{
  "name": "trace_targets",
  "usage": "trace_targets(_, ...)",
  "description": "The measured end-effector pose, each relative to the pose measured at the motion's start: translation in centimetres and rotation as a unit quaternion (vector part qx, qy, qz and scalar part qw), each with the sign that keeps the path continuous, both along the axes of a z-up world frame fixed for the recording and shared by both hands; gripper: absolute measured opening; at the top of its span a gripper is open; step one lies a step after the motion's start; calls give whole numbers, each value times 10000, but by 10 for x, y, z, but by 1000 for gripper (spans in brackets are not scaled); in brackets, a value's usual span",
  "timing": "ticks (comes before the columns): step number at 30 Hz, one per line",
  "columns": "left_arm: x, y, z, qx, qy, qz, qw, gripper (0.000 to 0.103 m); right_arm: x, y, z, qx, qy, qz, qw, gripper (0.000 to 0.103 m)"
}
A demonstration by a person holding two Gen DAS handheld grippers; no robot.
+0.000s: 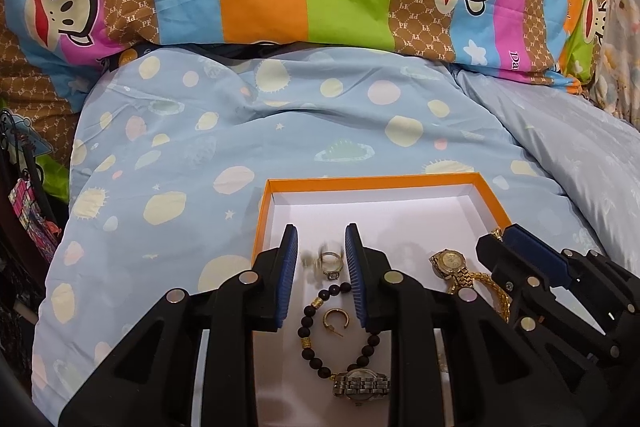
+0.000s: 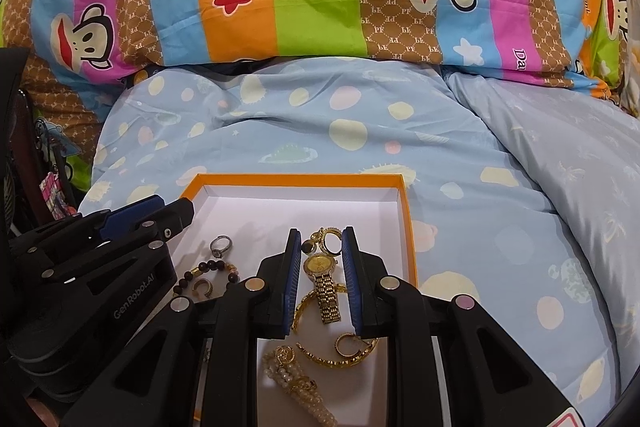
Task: Organize jewelry
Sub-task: 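Lower both tools into the box and open them to release the earrings, then withdraw both open tools from the orange box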
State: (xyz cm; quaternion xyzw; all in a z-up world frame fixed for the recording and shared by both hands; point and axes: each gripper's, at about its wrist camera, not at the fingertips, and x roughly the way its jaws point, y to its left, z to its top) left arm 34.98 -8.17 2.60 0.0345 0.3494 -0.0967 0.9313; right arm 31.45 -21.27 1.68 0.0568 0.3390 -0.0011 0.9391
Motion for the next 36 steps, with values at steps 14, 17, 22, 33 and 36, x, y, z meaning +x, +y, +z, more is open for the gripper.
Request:
trace_targets(14,2,2,0,14,-5,104,9999,39,-1,-3,3,37,-88,-60,9999,21)
trace_targets(17,2,2,0,14,-1,102,9999,39,-1,-3,3,33,-75,-45,10000,21)
trace_targets(22,1,3,-1,37,20,100,9999,39,-2,-3,3,26,-70,-58,10000,21)
trace_targets(33,-51,23,8,-64,65,152,9998,43,-74,-6,20,-58,-71,-127,9999,22)
trace_targets(36,-81,31,15,-60,-25,134,9999,44,-103,-6,20,9,-36,-168,9999,29)
